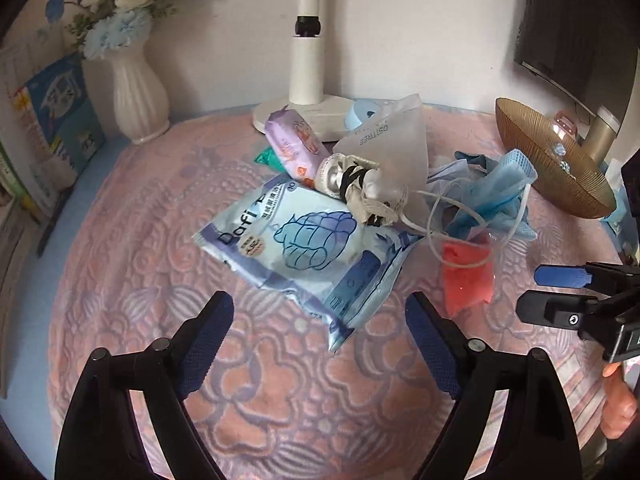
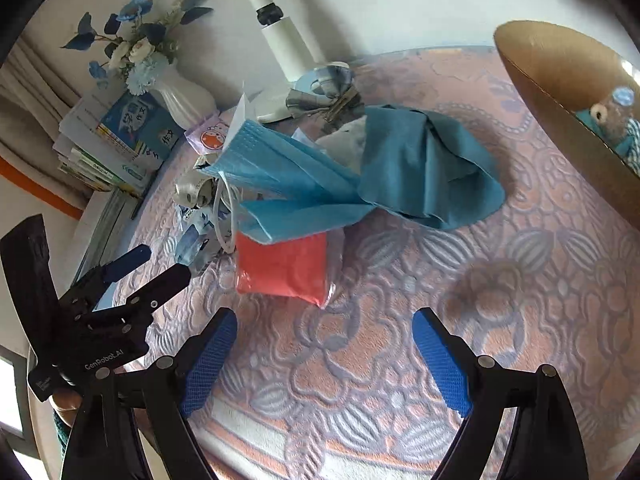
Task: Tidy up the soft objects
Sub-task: 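Grasp the blue Dafi wipes pack with the left tool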
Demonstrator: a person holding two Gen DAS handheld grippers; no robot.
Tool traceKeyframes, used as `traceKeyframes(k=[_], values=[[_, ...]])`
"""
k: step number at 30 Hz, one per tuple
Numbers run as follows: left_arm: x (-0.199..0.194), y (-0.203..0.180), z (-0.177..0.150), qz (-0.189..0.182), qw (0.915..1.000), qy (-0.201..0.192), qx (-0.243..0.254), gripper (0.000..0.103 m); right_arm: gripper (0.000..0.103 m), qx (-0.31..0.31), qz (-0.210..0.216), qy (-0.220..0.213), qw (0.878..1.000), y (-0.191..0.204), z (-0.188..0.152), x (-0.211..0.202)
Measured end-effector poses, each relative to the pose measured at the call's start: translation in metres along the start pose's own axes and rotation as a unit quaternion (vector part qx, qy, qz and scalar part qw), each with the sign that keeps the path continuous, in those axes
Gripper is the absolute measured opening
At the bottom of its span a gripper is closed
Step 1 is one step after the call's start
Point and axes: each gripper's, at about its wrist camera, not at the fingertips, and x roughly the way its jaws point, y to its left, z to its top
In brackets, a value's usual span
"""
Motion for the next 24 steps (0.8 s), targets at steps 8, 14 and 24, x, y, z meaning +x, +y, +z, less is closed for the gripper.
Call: traceKeyframes(k=[8,14,24], values=[[0.017,-0.001,-0.003,-0.004,0.9994,0.008,0.032,0.043,0.088,-0.006,0.051,-0.018,0.998,0.007,0.018,0.031],[-0.004,0.042,-0.025,0.001,0.9997,0.023,0.006,0.034,0.084,-0.044,0.171,0.028,0.984,0.047,-0.01,0.026],[-0.035,0.088,-0.033,-0.064,0.9976,0.019,-0.016,0.088,0.084,-0.086,0.067,0.056,0.993,0.059,-0.038,0.015]])
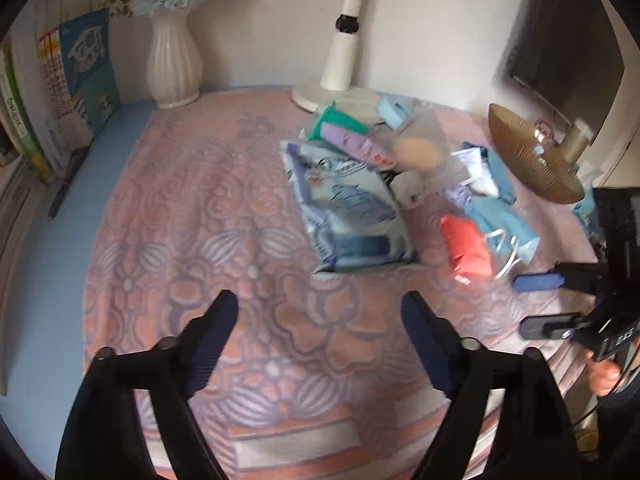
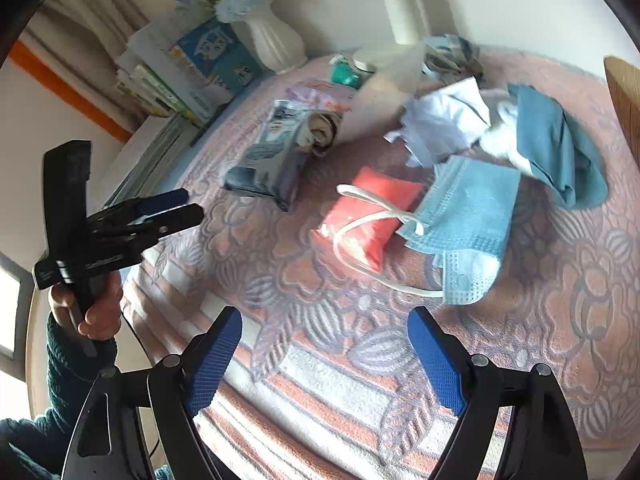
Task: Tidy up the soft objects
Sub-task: 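Grasp the blue Dafi wipes pack with the left tool, then hold the Dafi pack in left tool while right tool grasps red pouch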
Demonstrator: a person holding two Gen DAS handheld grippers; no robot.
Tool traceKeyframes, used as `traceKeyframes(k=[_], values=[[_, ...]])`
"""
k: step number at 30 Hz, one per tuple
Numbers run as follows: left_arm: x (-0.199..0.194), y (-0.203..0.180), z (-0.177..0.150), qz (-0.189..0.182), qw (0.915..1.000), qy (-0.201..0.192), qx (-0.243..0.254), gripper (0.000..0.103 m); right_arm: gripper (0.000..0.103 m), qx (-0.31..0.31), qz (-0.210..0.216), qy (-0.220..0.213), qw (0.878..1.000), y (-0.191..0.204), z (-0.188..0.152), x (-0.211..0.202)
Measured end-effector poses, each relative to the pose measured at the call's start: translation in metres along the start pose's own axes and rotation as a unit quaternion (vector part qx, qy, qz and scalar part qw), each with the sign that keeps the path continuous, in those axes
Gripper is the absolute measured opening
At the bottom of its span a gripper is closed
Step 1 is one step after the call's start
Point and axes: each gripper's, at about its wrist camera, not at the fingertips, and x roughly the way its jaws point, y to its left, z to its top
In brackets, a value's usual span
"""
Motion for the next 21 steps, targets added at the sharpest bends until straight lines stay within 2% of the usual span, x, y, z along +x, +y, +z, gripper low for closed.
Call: traceKeyframes(k=[2,4,9,11,12,14,15,18,21], values=[[0.006,-0.014,0.015,-0.013,0.9998,-0.017,0.007,0.088,0.084,0.026,0.013,-0.002,1.0,-0.009,0.001,0.004],[0.02,-0.028,0.032,0.007,0.9998,-0.017,0.011,0.088,0.084,0.037,0.005,-0.014,0.999,-0.01,0.004,0.004],[0.068,-0.046,0.054,0.045,0.9985,0.024,0.018,0.086,0.084,0.057,-0.027,-0.033,0.997,-0.01,0.022,0.007],[0.081,-0.048,0.054,0.066,0.9969,0.033,0.028,0.077,0.082,0.043,-0.066,-0.047,0.996,-0.015,0.025,-0.004],[0.086,-0.049,0.053,0.079,0.9956,0.035,0.034,0.071,0.082,0.038,-0.1,-0.067,0.992,-0.022,0.027,-0.014],[0.087,-0.045,0.05,0.072,0.9965,0.033,0.026,0.068,0.082,0.044,-0.174,-0.087,0.98,-0.045,0.026,-0.04],[0.084,-0.042,0.048,0.064,0.9975,0.025,0.02,0.066,0.082,0.052,-0.189,-0.081,0.977,-0.057,0.024,-0.048],[0.079,-0.033,0.041,0.05,0.9988,0.004,0.001,0.064,0.082,0.089,-0.169,-0.05,0.98,-0.089,0.005,-0.069],[0.075,-0.034,0.036,0.055,0.9985,-0.006,0.002,0.061,0.082,0.108,-0.197,-0.033,0.974,-0.105,-0.022,-0.084]])
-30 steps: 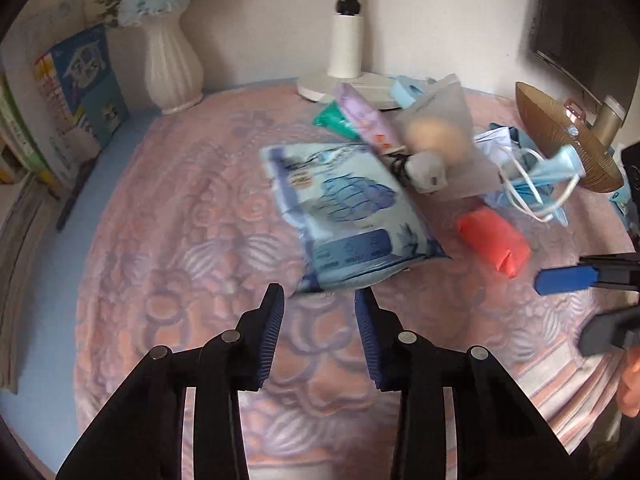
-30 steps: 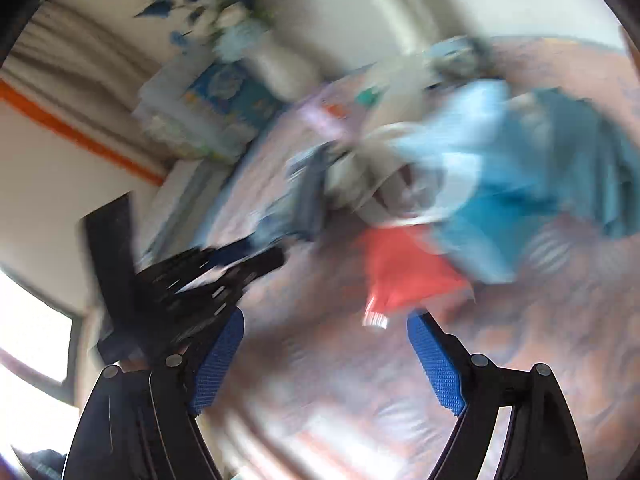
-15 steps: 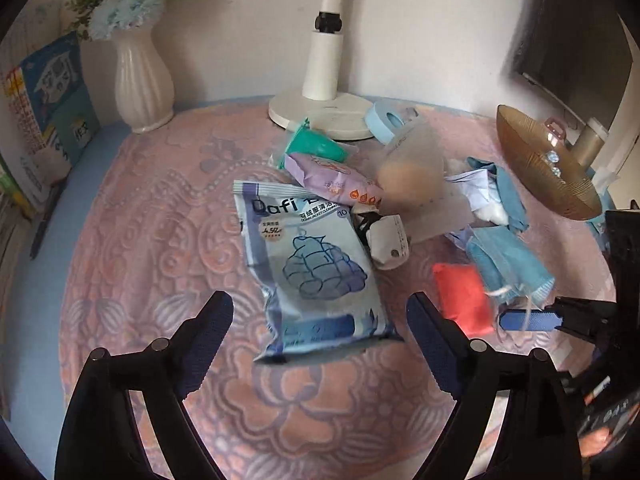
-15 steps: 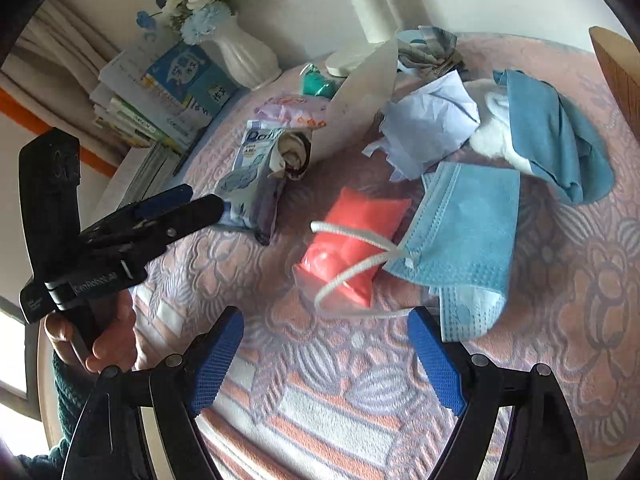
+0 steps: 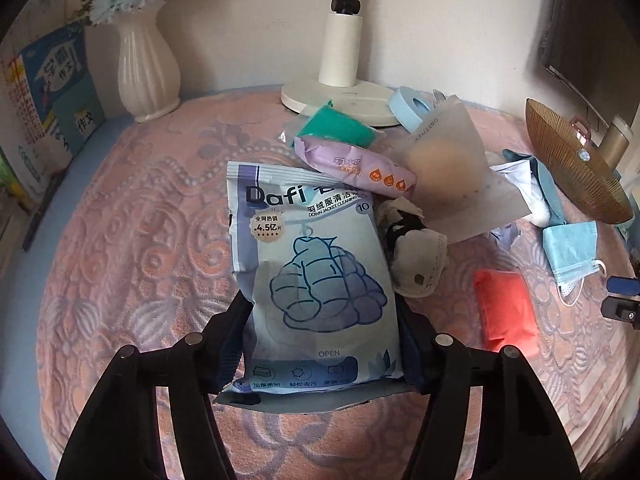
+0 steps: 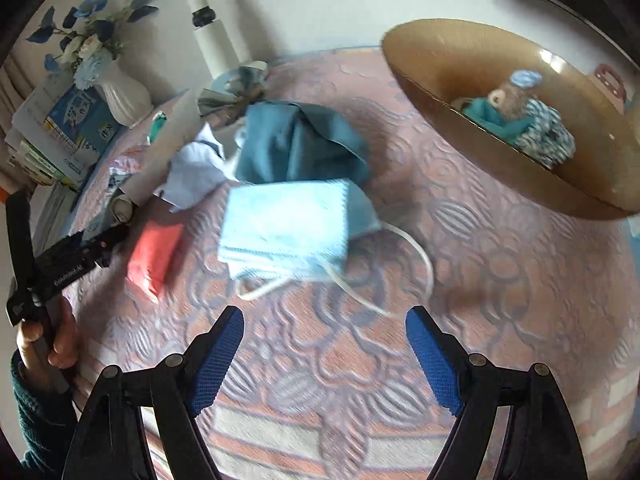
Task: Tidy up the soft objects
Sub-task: 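Hold the Dafi pack in left tool while right tool grasps red pouch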
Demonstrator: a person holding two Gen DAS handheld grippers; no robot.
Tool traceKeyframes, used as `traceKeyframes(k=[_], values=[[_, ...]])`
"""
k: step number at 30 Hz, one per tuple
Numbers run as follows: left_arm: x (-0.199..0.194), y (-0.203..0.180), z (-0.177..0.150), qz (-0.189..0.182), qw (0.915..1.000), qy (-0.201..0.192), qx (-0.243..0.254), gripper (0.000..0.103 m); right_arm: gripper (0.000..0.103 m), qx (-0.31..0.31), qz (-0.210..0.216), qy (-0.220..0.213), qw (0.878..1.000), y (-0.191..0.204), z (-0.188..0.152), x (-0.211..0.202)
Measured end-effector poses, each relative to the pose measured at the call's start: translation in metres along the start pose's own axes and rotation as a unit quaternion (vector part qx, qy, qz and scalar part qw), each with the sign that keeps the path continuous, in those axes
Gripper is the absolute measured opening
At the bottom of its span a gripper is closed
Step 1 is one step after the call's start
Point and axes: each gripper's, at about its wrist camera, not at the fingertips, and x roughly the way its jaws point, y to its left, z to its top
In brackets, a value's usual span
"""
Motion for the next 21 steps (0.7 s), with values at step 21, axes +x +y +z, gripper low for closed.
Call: traceKeyframes(k=[21], values=[[-0.073,0.027,-0.034,-0.104,0.9883,-0.053,-0.097,0.06,0.082,0.069,0.042,-0.124,0.989,-0.038,-0.037,-0.079]])
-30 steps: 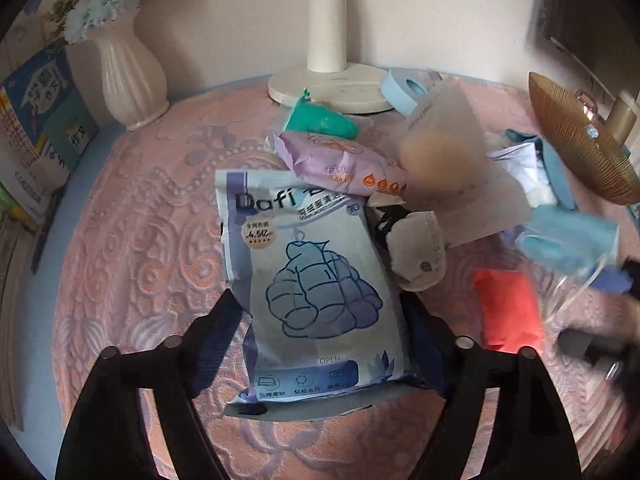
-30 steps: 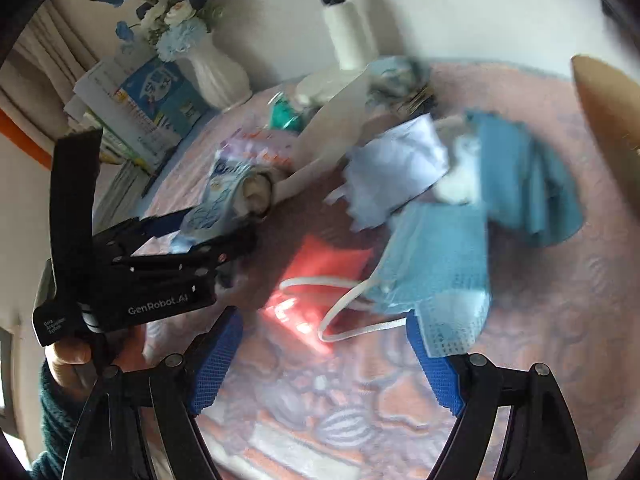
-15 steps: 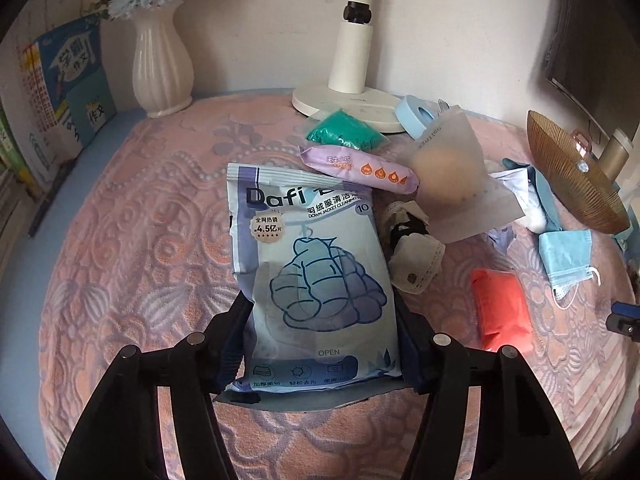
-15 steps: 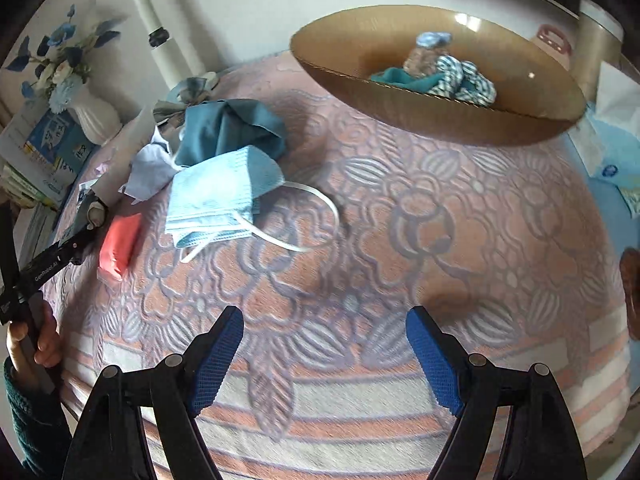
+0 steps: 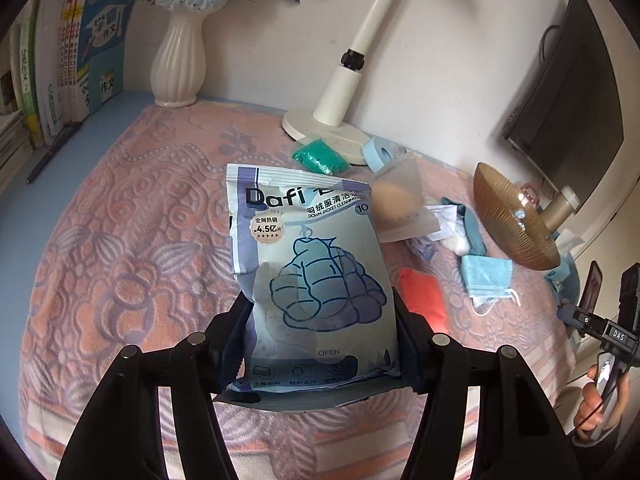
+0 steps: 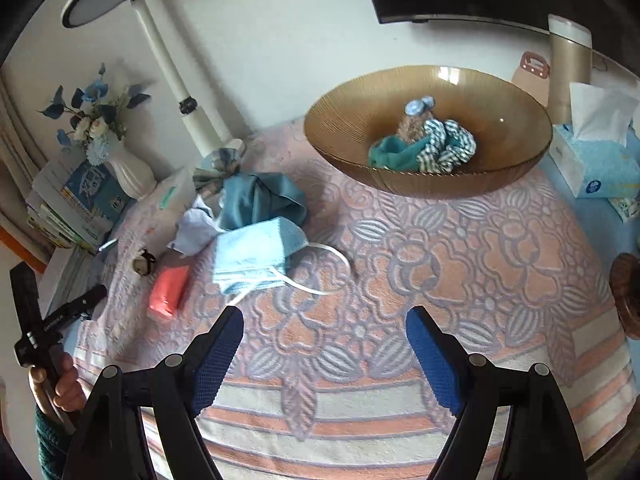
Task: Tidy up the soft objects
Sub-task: 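Hold the Dafi pack in left tool while right tool grasps red pouch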
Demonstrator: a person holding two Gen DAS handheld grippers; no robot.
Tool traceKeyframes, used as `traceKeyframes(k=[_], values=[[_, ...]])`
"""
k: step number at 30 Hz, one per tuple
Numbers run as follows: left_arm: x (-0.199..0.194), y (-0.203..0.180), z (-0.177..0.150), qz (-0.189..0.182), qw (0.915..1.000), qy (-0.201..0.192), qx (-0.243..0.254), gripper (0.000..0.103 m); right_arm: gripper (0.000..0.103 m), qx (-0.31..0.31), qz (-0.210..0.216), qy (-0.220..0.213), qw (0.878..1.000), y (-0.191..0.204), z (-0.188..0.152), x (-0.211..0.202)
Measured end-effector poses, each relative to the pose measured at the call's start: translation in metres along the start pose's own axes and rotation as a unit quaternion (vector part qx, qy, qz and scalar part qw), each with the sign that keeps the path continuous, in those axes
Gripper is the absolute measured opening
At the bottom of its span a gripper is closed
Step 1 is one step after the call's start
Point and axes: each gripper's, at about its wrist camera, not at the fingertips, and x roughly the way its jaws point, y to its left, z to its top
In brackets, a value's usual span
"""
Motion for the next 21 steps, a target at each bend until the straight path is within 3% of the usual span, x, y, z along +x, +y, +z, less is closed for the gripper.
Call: traceKeyframes(k=[3,9,12,16,21], values=[[-0.01,0.001,-0.002,-0.002,0.9996,-0.026,-0.007,0.06,0.083,-0.009,0.049,0.001,0.999,0.035,0.002,0.008],[0.004,0.007,-0.008,0.044,0.9982,-0.039,-0.008,0.06,0.082,-0.066,0.073,0.049,0.994,0.115,-0.008,0.058],[0.011,0.009,-0.01,0.055,0.9979,-0.033,-0.01,0.06,0.071,-0.085,0.08,0.092,0.989,0.149,-0.013,0.097],[0.009,0.008,-0.013,0.049,0.9978,-0.043,0.001,0.06,0.071,-0.078,0.043,0.115,0.989,0.171,-0.008,0.139],[0.008,0.011,-0.014,0.051,0.9973,-0.051,-0.007,0.06,0.073,-0.065,0.002,0.096,0.993,0.189,0.002,0.168]])
